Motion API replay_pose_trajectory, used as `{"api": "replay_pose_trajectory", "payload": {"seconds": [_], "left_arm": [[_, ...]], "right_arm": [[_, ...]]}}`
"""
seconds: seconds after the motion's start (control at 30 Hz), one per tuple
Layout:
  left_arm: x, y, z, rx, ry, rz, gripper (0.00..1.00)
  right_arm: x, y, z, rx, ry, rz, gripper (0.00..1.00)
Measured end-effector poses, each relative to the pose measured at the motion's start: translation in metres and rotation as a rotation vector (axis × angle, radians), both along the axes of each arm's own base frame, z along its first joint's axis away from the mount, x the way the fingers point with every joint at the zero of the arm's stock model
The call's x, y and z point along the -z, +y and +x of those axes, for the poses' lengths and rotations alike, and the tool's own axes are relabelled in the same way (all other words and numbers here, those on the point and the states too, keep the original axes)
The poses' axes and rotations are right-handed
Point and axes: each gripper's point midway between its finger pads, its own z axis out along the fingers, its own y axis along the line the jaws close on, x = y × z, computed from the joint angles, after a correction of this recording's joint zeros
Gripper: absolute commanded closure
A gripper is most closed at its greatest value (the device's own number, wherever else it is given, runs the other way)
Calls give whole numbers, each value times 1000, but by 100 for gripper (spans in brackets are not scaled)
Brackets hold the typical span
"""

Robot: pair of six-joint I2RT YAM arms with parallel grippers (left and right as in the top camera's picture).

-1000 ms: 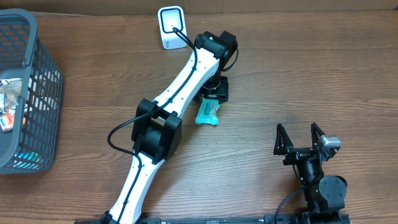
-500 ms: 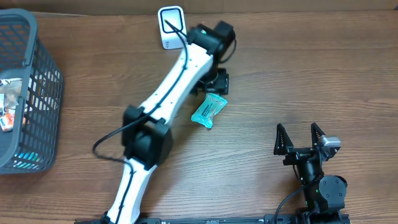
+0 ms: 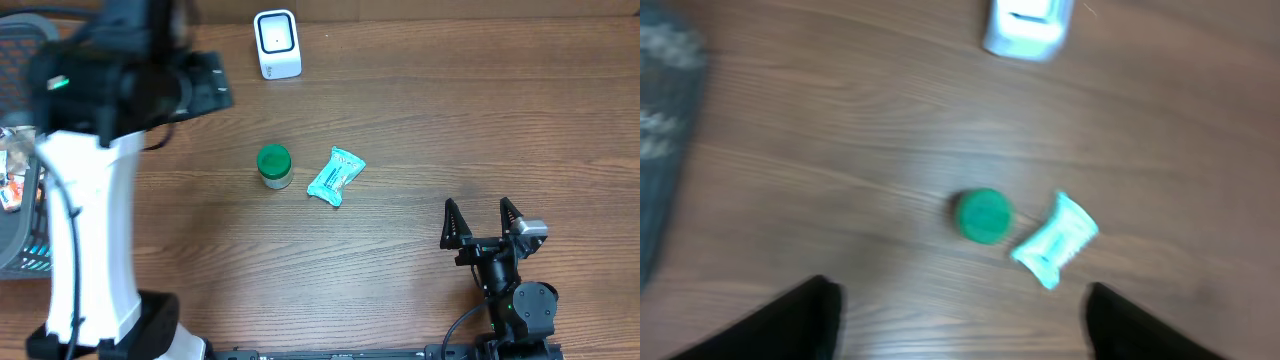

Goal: Scan the item barcode
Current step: 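Drop the tissue pack on the table beside the bottle, then grasp the blue Kleenex tissue pack in the basket with the left gripper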

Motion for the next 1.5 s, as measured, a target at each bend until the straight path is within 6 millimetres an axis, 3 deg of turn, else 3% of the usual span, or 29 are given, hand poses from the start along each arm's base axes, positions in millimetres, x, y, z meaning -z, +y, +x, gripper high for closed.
{"api": "replay_pose_trajectory", "payload": {"seconds": [0.13, 0.33, 0.43, 0.53, 0.7, 0.87, 1.3, 1.5], "left_arm": [[-12, 66, -10, -177, -31, 12, 10], [-11, 162, -30, -465, -26, 10, 11], [-10, 196, -45, -572, -24, 4, 0], [-5, 222, -60, -660, -8, -10, 0], [15, 250, -79, -759, 50, -35, 0], [50, 269, -86, -814, 130, -71, 0], [129, 290, -88, -858, 246, -119, 0], [159, 287, -92, -856, 301, -136, 0]], "right_arm": [[0, 0, 0, 0, 0, 0, 0], [0, 0, 0, 0, 0, 0, 0], [0, 0, 0, 0, 0, 0, 0], [0, 0, 0, 0, 0, 0, 0], [0, 0, 0, 0, 0, 0, 0], [0, 0, 0, 0, 0, 0, 0], [0, 0, 0, 0, 0, 0, 0], [0, 0, 0, 0, 0, 0, 0]]}}
